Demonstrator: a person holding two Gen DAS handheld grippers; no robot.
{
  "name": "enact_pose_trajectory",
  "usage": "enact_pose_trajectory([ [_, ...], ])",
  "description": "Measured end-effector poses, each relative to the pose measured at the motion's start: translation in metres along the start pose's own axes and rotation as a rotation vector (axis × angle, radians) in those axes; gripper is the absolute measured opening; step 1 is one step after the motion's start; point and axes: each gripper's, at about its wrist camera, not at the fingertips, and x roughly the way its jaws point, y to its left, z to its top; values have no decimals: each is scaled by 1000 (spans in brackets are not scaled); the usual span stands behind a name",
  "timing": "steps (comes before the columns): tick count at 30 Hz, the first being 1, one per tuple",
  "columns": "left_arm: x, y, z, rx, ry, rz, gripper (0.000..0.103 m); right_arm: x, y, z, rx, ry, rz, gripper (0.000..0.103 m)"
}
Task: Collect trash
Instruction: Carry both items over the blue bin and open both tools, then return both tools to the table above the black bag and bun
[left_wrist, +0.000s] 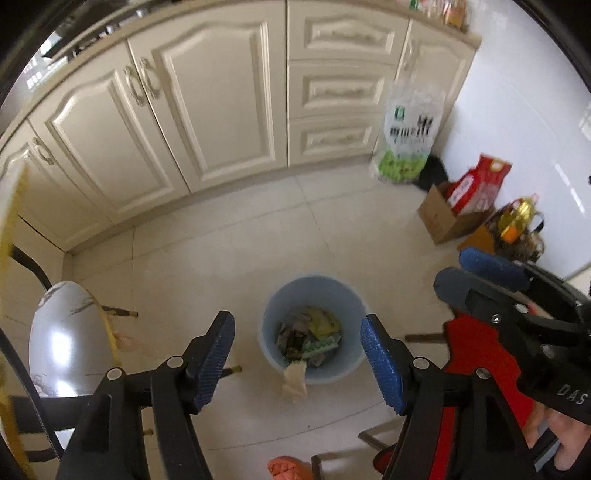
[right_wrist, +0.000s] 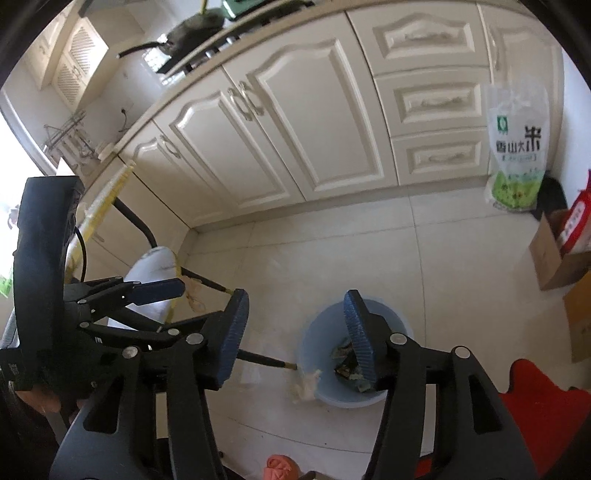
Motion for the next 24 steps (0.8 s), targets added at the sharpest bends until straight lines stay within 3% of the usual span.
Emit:
enact_pose_trajectory([
  [4, -42, 1, -12, 10, -85, 9, 67, -29, 27, 6, -26, -52, 22, 56],
  [10, -112, 22, -69, 6, -200, 40, 68, -54, 72, 4, -82, -92, 43, 58],
  [15, -160, 47, -114, -43, -245, 77, 69, -70, 108, 4, -126, -126, 63, 59],
  [18, -203, 67, -136, -85, -301, 98, 72, -80, 137, 14, -169, -150, 70, 75],
  [21, -250, 93, -164, -120, -379, 161, 83, -88, 176, 25, -232, -175, 104, 79],
  [24, -277, 118, -188, -137, -417, 221, 90, -89, 221, 39, -309, -189, 121, 94],
])
